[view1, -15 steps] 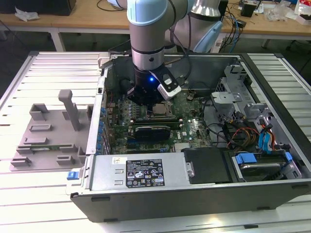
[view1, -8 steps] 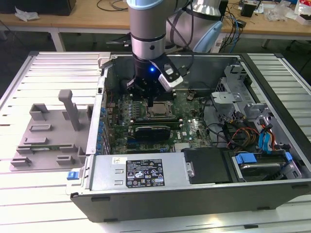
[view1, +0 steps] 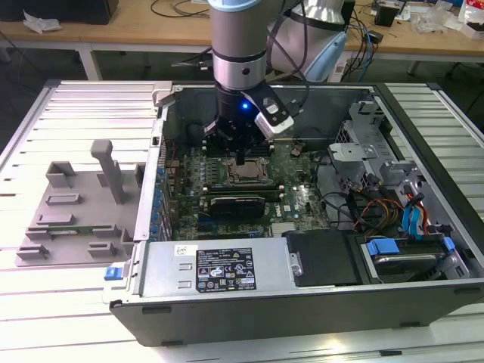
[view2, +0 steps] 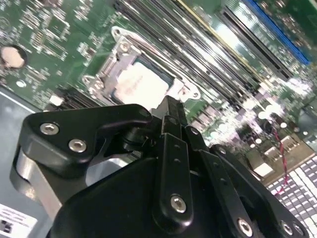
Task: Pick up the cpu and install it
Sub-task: 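Close the cpu cover, then install the first cpu locking lever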
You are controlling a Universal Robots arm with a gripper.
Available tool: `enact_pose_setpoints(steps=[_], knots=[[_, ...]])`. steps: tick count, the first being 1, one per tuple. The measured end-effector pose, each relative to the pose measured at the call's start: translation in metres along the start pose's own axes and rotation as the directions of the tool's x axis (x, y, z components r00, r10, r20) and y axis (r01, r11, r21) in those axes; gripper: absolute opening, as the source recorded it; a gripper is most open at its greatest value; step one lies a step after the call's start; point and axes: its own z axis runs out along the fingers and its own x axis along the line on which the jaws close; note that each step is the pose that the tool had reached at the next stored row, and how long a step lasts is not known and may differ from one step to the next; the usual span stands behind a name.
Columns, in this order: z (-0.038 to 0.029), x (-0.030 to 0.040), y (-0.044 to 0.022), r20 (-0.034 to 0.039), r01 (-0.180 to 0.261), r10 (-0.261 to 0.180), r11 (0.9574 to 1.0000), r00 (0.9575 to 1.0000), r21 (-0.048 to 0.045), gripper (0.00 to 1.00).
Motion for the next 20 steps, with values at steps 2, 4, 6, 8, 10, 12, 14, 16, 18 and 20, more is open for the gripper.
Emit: enact_pose_setpoints(steps=[2, 4, 6, 8, 10, 12, 14, 16, 18, 20], knots=[[0.0003, -0.0061, -0.0009, -0.0001, 0.000, 0.000, 1.0000, 1.0000, 0.0000, 0.11], [0.0008, -0.0153, -0.0024, -0.0002, 0.000, 0.000, 1.0000, 1.0000, 0.0001, 0.11], [0.0008, -0.0154, -0.0024, -0.0001, 0.000, 0.000, 1.0000, 1.0000, 0.0001, 0.11], [-0.0020, -0.0156, -0.0023, -0.0001, 0.000, 0.000, 1.0000, 1.0000, 0.0001, 0.11], [-0.0051, -0.0157, -0.0023, -0.0001, -0.003, 0.003, 1.0000, 1.0000, 0.0002, 0.11], [-0.0052, -0.0158, -0.0023, 0.0000, -0.023, 0.023, 0.9997, 0.9997, 0.0011, 0.11], [-0.0053, -0.0158, -0.0023, -0.0002, -0.045, 0.045, 0.9990, 0.9990, 0.0025, 0.11], [-0.0068, -0.0159, -0.0023, -0.0001, -0.065, 0.065, 0.9978, 0.9979, 0.0037, 0.11], [-0.0072, -0.0159, -0.0023, 0.0000, -0.066, 0.066, 0.9978, 0.9978, 0.0036, 0.11], [-0.0075, -0.0159, -0.0023, -0.0001, -0.066, 0.066, 0.9978, 0.9978, 0.0037, 0.11]])
